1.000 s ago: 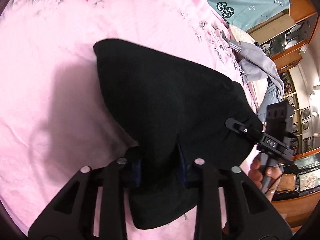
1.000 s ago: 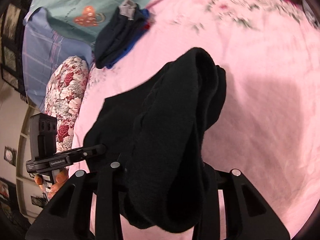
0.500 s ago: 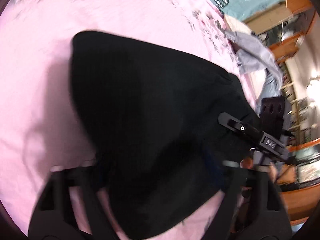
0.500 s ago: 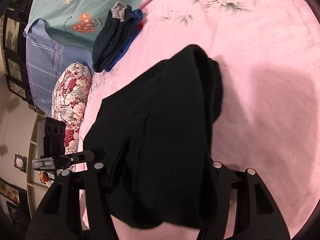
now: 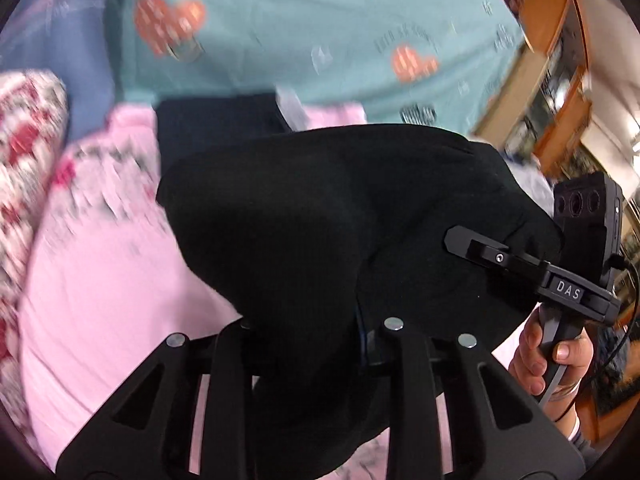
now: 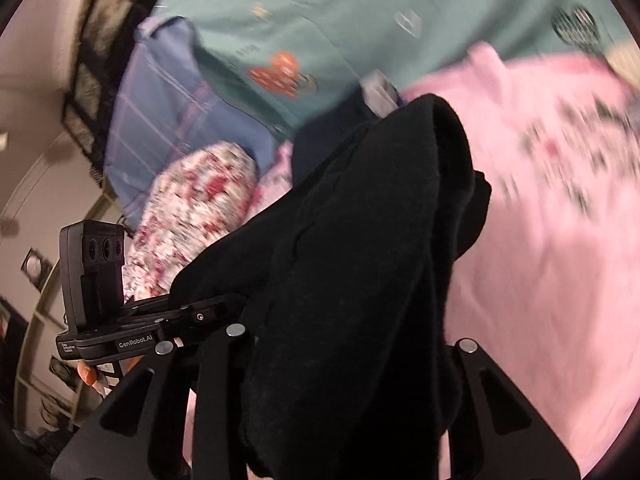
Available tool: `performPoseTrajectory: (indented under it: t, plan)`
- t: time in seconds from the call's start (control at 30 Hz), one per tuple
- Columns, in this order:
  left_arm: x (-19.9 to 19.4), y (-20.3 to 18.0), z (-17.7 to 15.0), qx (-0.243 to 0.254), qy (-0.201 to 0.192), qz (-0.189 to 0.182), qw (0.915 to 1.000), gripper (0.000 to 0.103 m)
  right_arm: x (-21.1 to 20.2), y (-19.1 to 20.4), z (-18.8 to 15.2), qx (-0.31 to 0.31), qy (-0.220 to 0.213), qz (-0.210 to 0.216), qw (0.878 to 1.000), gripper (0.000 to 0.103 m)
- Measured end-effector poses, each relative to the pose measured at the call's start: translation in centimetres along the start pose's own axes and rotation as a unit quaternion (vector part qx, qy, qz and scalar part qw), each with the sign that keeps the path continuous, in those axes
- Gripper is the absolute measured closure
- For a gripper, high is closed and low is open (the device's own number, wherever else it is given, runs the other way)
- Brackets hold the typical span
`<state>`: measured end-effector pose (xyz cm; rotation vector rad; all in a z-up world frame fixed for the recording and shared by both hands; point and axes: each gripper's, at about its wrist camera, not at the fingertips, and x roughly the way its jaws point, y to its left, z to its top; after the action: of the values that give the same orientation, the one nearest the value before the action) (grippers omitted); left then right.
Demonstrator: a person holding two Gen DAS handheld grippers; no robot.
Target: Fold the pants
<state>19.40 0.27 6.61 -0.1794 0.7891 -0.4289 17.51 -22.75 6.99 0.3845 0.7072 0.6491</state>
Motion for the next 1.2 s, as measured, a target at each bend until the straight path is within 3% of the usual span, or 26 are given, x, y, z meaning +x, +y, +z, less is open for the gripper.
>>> performPoseTrajectory:
  t: [0.13,0.2,0.27,0.33,0.37,0.4,0.43,0.5,0.63,0.7,0.87,1.03,1.13,1.17,1.2]
  plan:
    - [2.3,3.0,2.7,-0.015,-0.024,0.036,0.9989,0.073,3.3,0.5,3.5,-0.041,-0.025,0.015,0.999,0.071]
    - [6.2,5.5,2.8,-0.033,-0.006,0.061,0.9976,0.069,6.7,-0.9,3.9,-0.041,-0.015,0.006,0.999,0.07]
    - [10.8,9.0,1.8,-0.082,0.044,0.072,0.9931,0.069,9.7,-3.0,3.4,-0.035,0.004,-0.008,0.999,0.068]
    - [14.8,11.5,0.2,-0.104,0.089,0.095,0.9861,0.068,14.0,-6.1,1.9,-0.014,0.045,-0.066,0.997,0.065]
    - [16.6,12.6,-0.8,-0.111,0.101,0.109,0.9827,0.051,16.3,-7.6,1.0,-0.015,0.081,-0.106,0.991,0.065]
    - [16.8,13.1,-1.1,-0.108,0.082,0.104,0.9854,0.05,17.7,-8.4,0.4,-0.023,0.104,-0.135,0.985,0.062]
    - [16.5,13.1,-1.2,-0.099,0.072,0.099,0.9875,0.05,19.2,-9.4,-0.3,-0.032,0.126,-0.163,0.978,0.049]
    - [15.9,13.4,-0.9,-0.1,0.07,0.098,0.9876,0.039,18.6,-10.0,-0.6,-0.039,0.103,-0.154,0.982,0.041]
    - [15.4,14.1,-0.4,-0.11,0.071,0.1,0.9863,0.035,17.0,-11.0,-0.2,-0.028,0.086,-0.18,0.98,0.024]
    - [14.6,13.6,-1.6,-0.101,0.071,0.141,0.9823,0.021,16.3,-10.2,-0.2,-0.046,0.079,-0.203,0.975,0.024]
    - [10.3,12.0,-2.6,-0.103,0.054,0.183,0.9764,0.022,13.1,-5.9,0.0,-0.116,0.037,-0.285,0.951,0.024]
    - [5.0,8.1,-4.1,-0.079,0.005,0.214,0.9736,0.01,8.5,-2.5,-0.9,-0.126,0.003,-0.299,0.946,0.023]
    - [1.8,5.9,-5.5,-0.067,-0.018,0.213,0.9747,0.004,5.7,-0.6,-2.6,-0.118,0.002,-0.269,0.956,0.021]
    - [0.8,5.1,-6.1,-0.062,-0.025,0.213,0.9747,0.003,4.8,0.0,-3.4,-0.116,0.002,-0.263,0.958,0.019]
    - [0.0,4.3,-6.8,-0.057,-0.027,0.217,0.9741,0.002,4.3,0.4,-3.8,-0.114,0.001,-0.265,0.958,0.009]
